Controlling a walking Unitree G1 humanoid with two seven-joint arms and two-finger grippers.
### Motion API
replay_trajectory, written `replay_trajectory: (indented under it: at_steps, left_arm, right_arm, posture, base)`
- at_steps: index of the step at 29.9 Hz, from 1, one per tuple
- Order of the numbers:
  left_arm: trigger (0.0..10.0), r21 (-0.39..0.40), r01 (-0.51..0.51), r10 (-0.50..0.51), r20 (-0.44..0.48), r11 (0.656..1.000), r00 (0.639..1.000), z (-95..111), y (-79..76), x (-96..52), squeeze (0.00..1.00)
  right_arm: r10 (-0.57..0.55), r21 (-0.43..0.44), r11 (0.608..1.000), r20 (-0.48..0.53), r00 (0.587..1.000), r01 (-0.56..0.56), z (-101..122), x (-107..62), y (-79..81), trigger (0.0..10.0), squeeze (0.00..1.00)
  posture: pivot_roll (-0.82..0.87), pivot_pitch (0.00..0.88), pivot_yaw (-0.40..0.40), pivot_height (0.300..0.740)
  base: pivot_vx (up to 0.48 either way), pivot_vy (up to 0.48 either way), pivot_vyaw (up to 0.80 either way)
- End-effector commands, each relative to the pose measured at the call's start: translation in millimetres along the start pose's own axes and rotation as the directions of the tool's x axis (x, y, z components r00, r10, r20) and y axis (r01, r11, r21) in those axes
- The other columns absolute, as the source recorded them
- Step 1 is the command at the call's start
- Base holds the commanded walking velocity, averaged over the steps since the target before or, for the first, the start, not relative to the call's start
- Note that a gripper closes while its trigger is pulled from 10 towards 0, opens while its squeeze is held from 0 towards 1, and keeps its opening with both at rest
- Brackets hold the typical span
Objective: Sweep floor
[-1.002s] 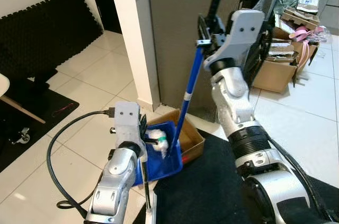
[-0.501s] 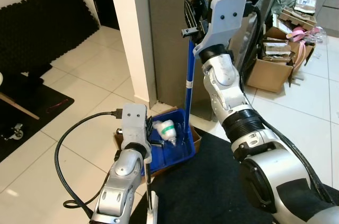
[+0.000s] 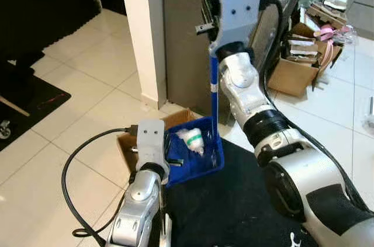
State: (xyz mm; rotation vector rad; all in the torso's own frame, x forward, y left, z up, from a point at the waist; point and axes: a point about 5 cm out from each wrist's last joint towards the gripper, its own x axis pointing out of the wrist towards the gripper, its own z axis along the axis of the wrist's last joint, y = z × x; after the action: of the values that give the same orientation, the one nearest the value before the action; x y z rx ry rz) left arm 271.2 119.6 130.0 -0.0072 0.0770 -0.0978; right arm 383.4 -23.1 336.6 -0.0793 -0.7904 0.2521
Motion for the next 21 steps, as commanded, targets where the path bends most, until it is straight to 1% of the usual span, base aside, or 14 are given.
replay_trajectory:
  at_steps: [1,7,9,11,12,13,15,16,18,20,21]
  left_arm:
    - [10.0,-0.010,-0.002,0.002,0.005,1.000,1.000,-0.9,-4.2,-3.3,0.00]
    - [10.0,-0.011,-0.002,0.003,0.005,1.000,1.000,-1.0,-6.5,-2.4,0.00]
    - [10.0,-0.012,0.001,-0.001,0.007,1.000,1.000,-0.4,-9.1,-1.6,0.00]
    - [10.0,-0.012,0.001,-0.001,0.007,1.000,1.000,-0.4,-9.1,-1.6,0.00]
    - [10.0,-0.012,0.003,-0.003,0.008,1.000,1.000,-0.2,-10.0,-1.4,0.00]
    - [10.0,-0.012,0.003,-0.003,0.008,1.000,1.000,-0.2,-10.0,-1.4,0.00]
    - [10.0,-0.013,0.007,-0.007,0.006,1.000,1.000,-0.6,-11.4,-2.0,0.00]
    - [10.0,-0.013,0.007,-0.007,0.006,1.000,1.000,-0.6,-11.4,-2.0,0.00]
    - [10.0,-0.013,0.009,-0.009,0.005,1.000,1.000,-0.9,-11.7,-2.7,0.00]
    - [10.0,-0.013,0.011,-0.011,0.004,1.000,1.000,-1.0,-11.9,-3.1,0.00]
    - [10.0,-0.013,0.011,-0.011,0.004,1.000,1.000,-1.0,-11.9,-3.1,0.00]
  right_arm:
    - [0.015,-0.030,0.999,0.083,0.996,-0.012,16.5,8.7,5.9,10.0,0.00]
    - [0.041,-0.080,0.996,0.116,0.992,-0.032,22.7,11.7,14.1,10.0,0.00]
    - [0.066,-0.137,0.990,0.167,0.984,-0.043,30.0,13.0,21.8,10.0,0.00]
    - [0.066,-0.137,0.990,0.167,0.984,-0.043,30.0,13.0,21.8,10.0,0.00]
    - [0.074,-0.158,0.986,0.187,0.980,-0.044,32.6,13.2,24.7,10.0,0.00]
    - [0.074,-0.158,0.986,0.187,0.980,-0.044,32.6,13.2,24.7,10.0,0.00]
    - [0.116,-0.209,0.976,0.257,0.959,-0.062,40.0,10.9,36.3,10.0,0.00]
    - [0.116,-0.209,0.976,0.257,0.959,-0.062,40.0,10.9,36.3,10.0,0.00]
    - [0.154,-0.239,0.968,0.302,0.941,-0.082,44.2,7.8,45.6,10.0,0.00]
    - [0.174,-0.219,0.970,0.310,0.935,-0.108,44.8,4.9,53.4,10.0,0.00]
    - [0.174,-0.219,0.970,0.310,0.935,-0.108,44.8,4.9,53.4,10.0,0.00]
  posture:
    - [0.20,0.145,-0.115,0.740]
    - [0.20,0.143,-0.115,0.740]
    - [0.19,0.143,-0.114,0.740]
    - [0.19,0.143,-0.114,0.740]
    - [0.19,0.143,-0.114,0.740]
    - [0.19,0.143,-0.114,0.740]
    - [0.19,0.145,-0.111,0.740]
    - [0.19,0.145,-0.111,0.740]
    - [0.20,0.146,-0.110,0.740]
    - [0.20,0.147,-0.109,0.740]
    - [0.20,0.147,-0.109,0.740]
  base:
    - [0.000,0.000,0.00]
    - [0.000,0.000,0.00]
    - [0.000,0.000,0.00]
    - [0.000,0.000,0.00]
    - [0.000,0.000,0.00]
    - [0.000,0.000,0.00]
    - [0.000,0.000,0.00]
    - [0.000,0.000,0.00]
    - [0.000,0.000,0.00]
    - [0.000,0.000,0.00]
    - [0.000,0.000,0.00]
